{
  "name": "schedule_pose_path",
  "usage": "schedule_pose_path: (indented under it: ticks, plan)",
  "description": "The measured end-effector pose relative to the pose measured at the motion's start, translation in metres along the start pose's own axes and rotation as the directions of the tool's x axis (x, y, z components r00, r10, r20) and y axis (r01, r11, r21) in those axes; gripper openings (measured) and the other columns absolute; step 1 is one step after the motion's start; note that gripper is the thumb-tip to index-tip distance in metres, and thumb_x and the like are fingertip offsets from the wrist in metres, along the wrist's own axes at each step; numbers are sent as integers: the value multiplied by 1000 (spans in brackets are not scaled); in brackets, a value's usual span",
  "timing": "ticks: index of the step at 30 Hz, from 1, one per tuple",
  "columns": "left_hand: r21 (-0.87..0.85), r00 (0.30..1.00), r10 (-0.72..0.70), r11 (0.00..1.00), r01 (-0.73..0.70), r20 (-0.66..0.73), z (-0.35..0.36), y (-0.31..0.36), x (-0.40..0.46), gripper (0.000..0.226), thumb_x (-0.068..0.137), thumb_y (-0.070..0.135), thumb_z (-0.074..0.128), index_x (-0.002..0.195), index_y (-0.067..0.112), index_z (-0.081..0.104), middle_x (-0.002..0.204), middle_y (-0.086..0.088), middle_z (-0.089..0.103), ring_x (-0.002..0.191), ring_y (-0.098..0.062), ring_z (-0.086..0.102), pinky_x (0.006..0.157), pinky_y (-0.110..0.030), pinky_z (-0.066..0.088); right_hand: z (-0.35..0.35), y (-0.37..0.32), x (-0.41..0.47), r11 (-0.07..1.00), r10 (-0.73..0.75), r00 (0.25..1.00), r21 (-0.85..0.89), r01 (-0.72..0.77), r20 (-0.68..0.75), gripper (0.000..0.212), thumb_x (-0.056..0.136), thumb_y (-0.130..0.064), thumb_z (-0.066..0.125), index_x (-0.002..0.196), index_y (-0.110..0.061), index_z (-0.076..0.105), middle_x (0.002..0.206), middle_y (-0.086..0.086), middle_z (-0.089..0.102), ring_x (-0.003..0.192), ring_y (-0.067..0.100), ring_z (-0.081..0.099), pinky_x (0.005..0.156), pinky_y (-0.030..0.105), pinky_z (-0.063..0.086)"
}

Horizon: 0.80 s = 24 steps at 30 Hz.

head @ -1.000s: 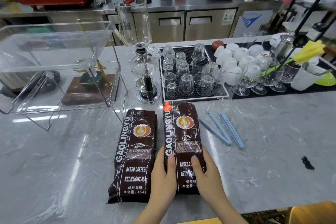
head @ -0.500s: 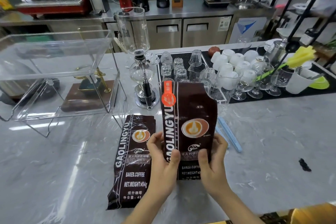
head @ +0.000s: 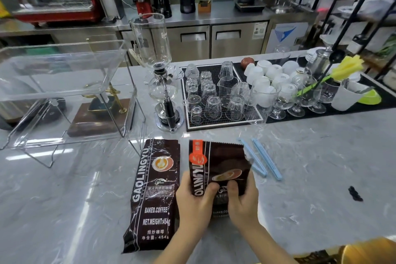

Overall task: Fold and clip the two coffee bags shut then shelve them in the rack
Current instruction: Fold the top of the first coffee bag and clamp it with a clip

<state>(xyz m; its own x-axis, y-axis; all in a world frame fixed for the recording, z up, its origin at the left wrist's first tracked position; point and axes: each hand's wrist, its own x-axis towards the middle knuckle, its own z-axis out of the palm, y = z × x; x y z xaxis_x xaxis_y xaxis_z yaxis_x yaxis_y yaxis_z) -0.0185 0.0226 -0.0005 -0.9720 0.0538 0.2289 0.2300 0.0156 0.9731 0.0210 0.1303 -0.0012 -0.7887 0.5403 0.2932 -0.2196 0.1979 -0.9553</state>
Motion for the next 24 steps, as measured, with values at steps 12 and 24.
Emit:
schedule_pose_path:
  ticks: [12, 24]
  plan:
    - [14, 904, -150, 987, 158, 400, -34, 19, 24, 35, 51, 14, 92, 80, 24, 78, 83, 0, 80, 80, -15, 76, 69, -23, 57, -31, -6, 21, 983, 178, 950, -1, -184, 256, 39, 61, 5, 85, 76, -30, 77, 80, -8, 78, 76, 5, 73, 71, 18, 55]
    - [15, 906, -143, 989, 149, 399, -44, 24, 34, 28, 67, 0, 83, 79, 25, 82, 82, 3, 80, 80, -10, 75, 70, -20, 57, -24, -18, 25, 963, 247, 935, 39, -265, 256, 41, 67, 16, 76, 73, -25, 80, 70, -3, 78, 67, 9, 71, 62, 21, 54]
